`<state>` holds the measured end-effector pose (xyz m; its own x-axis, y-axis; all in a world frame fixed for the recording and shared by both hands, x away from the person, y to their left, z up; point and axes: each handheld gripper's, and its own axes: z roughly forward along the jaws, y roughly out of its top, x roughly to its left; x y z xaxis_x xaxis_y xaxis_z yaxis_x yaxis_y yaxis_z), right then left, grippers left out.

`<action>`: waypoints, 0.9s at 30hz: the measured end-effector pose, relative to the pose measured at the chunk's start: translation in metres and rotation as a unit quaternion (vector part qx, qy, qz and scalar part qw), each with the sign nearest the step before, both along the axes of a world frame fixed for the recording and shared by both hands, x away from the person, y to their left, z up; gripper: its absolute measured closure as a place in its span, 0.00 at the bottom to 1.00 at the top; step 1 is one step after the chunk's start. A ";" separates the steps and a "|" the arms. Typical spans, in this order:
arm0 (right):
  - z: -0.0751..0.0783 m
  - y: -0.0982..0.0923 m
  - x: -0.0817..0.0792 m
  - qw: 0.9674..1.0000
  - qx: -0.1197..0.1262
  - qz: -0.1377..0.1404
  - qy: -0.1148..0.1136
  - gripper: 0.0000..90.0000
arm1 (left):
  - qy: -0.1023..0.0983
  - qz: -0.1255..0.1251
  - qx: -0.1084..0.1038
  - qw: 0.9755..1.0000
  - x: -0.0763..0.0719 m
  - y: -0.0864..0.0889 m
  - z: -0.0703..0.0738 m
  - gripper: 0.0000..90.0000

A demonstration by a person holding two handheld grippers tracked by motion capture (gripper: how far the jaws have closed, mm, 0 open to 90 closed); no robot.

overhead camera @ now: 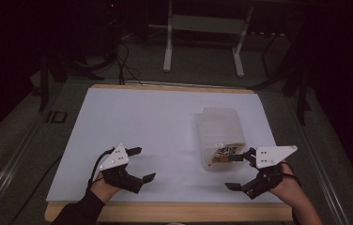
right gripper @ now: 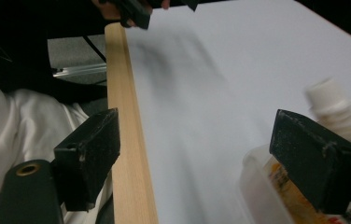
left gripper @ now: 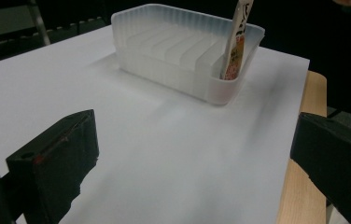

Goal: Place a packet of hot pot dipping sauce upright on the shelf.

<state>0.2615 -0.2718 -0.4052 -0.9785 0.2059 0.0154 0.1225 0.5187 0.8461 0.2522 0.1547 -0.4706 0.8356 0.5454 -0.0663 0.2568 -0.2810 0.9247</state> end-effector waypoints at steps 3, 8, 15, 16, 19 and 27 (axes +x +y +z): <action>-0.010 0.002 -0.004 1.000 -0.006 -0.008 0.014 0.19 | 0.001 0.002 -0.001 1.000 -0.001 0.002 -0.001 0.02; -0.025 0.003 -0.007 0.999 -0.007 -0.021 0.033 0.19 | 0.002 0.002 -0.004 1.000 -0.001 0.002 0.000 0.02; -0.038 0.007 -0.015 0.999 -0.001 -0.042 0.032 0.19 | 0.006 -0.004 0.002 1.000 -0.001 0.000 -0.003 0.02; -0.040 0.007 -0.016 0.998 -0.001 -0.047 0.031 0.19 | 0.005 -0.004 0.002 1.000 -0.001 0.000 -0.003 0.02; -0.047 0.010 -0.019 0.998 0.006 -0.061 0.030 0.19 | 0.005 -0.004 -0.002 1.000 -0.001 0.001 -0.003 0.02; -0.060 0.011 -0.024 0.997 -0.004 -0.076 0.025 0.19 | 0.004 -0.008 0.005 1.000 -0.001 -0.002 -0.005 0.02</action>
